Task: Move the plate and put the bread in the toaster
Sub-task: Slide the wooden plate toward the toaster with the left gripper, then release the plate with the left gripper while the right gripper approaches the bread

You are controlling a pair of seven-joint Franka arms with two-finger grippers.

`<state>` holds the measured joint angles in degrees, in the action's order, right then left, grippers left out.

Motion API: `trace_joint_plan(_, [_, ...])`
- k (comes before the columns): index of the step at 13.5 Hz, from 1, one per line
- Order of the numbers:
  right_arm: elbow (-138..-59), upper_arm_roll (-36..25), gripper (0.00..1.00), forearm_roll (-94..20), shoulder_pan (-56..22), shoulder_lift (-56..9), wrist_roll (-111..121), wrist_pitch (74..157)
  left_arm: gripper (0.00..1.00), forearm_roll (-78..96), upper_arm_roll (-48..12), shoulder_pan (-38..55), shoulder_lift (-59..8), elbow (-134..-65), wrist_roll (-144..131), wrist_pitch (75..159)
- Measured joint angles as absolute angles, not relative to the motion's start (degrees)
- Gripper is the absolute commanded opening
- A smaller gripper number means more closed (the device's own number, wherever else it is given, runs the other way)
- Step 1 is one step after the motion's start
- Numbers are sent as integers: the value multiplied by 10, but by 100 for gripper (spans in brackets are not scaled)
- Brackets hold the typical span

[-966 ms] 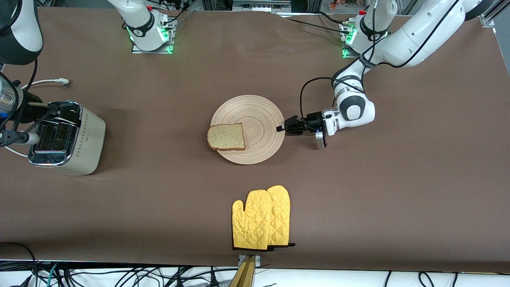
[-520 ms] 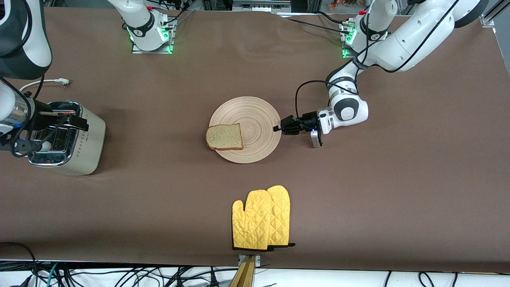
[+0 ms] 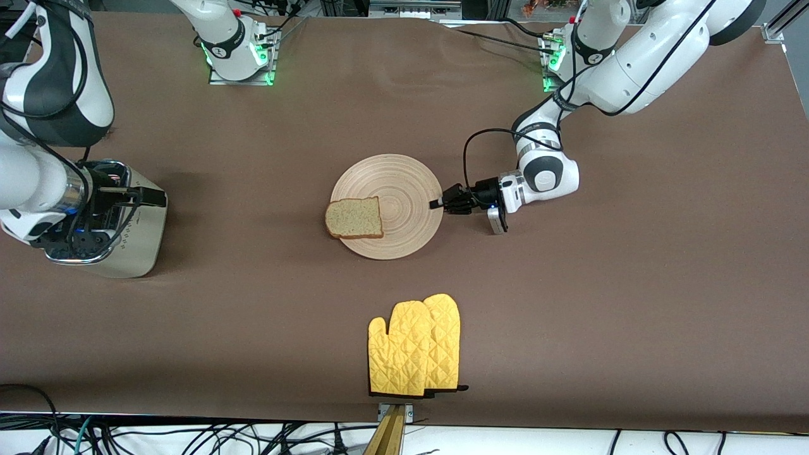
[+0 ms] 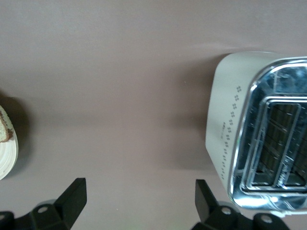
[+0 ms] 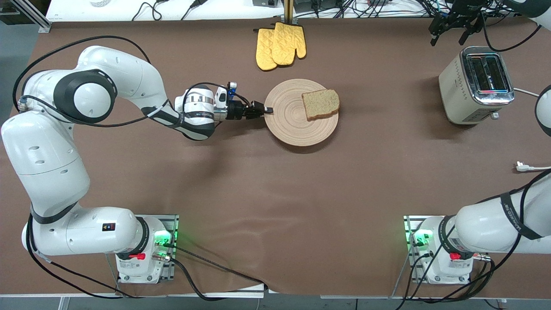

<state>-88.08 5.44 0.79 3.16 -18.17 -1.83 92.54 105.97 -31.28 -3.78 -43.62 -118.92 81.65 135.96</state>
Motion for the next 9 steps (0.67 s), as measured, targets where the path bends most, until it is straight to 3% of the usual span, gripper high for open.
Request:
trace_joint_plan(5, [-881, 55, 100, -48, 26, -209, -18, 975, 100, 1047, -295, -43, -432, -1179, 815, 1357])
trace_joint_plan(9, [-883, 58, 100, -133, 4, -255, -18, 1043, 100, 933, -288, -69, -415, -1176, 740, 1368])
